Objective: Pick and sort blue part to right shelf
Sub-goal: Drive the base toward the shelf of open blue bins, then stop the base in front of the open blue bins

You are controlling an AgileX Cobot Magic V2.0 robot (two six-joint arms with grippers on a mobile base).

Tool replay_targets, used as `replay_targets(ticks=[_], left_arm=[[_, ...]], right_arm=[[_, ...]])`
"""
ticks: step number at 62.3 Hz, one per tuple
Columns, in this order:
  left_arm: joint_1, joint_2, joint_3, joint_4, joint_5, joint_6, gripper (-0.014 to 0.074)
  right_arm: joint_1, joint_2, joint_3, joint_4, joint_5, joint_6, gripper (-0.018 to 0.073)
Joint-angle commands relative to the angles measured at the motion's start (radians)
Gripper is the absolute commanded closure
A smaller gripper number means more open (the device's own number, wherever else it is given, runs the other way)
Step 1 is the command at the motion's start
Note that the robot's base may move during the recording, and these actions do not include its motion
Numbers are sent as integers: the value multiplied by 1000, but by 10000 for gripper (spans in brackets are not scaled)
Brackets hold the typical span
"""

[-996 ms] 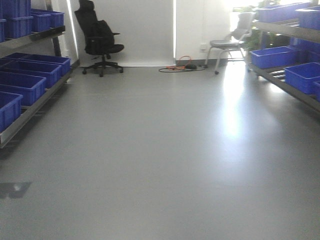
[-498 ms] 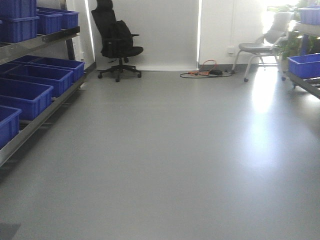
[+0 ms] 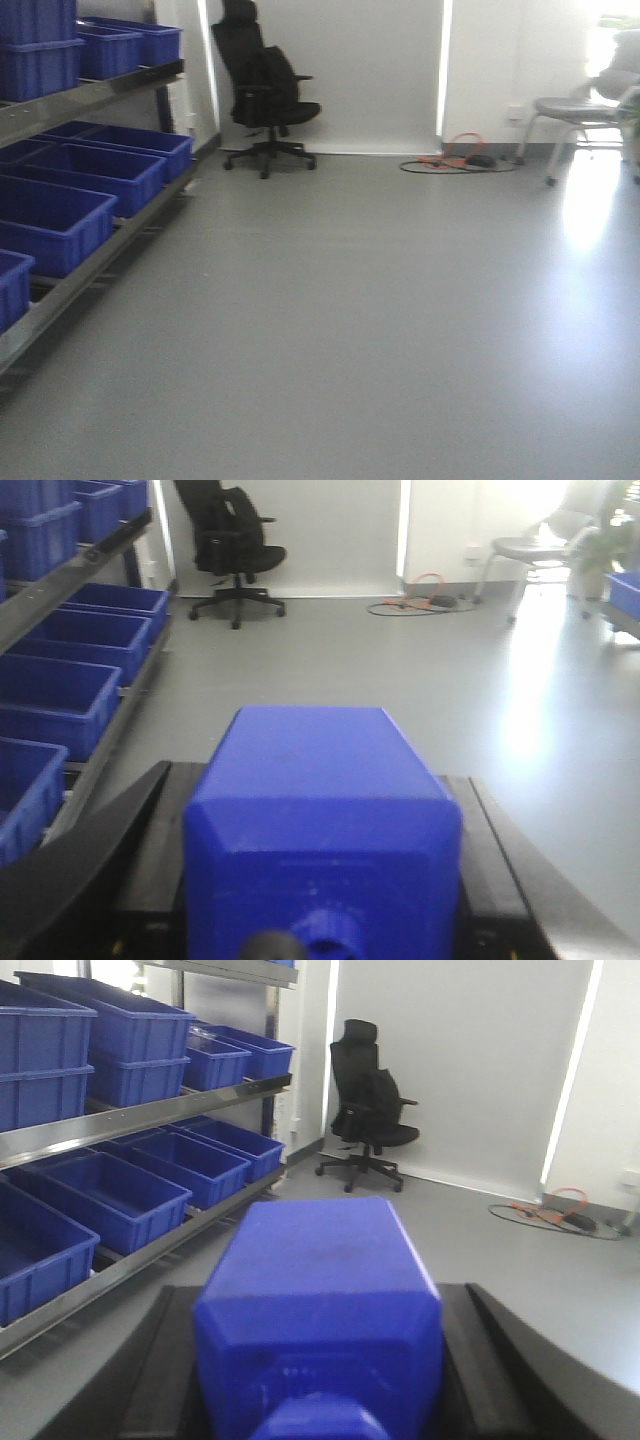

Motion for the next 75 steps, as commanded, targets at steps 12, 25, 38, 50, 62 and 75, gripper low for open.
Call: replay_targets(ticks=[12, 25, 38, 50, 62, 75], left_arm=[[-3, 15, -27, 5, -93, -10, 284], [-3, 15, -27, 5, -93, -10, 284], [-3, 15, -27, 5, -93, -10, 284], [-3, 15, -27, 5, -93, -10, 284], [-3, 15, -27, 5, -93, -10, 284], [-3, 15, -27, 5, -93, -10, 284]], right_arm=[[-1, 20, -24, 20, -92, 3, 365], [-1, 20, -24, 20, -92, 3, 365], [-1, 20, -24, 20, -93, 3, 365], [-1, 20, -24, 20, -92, 3, 365], [-1, 20, -24, 20, -92, 3, 365], [-1, 20, -24, 20, -92, 3, 365]])
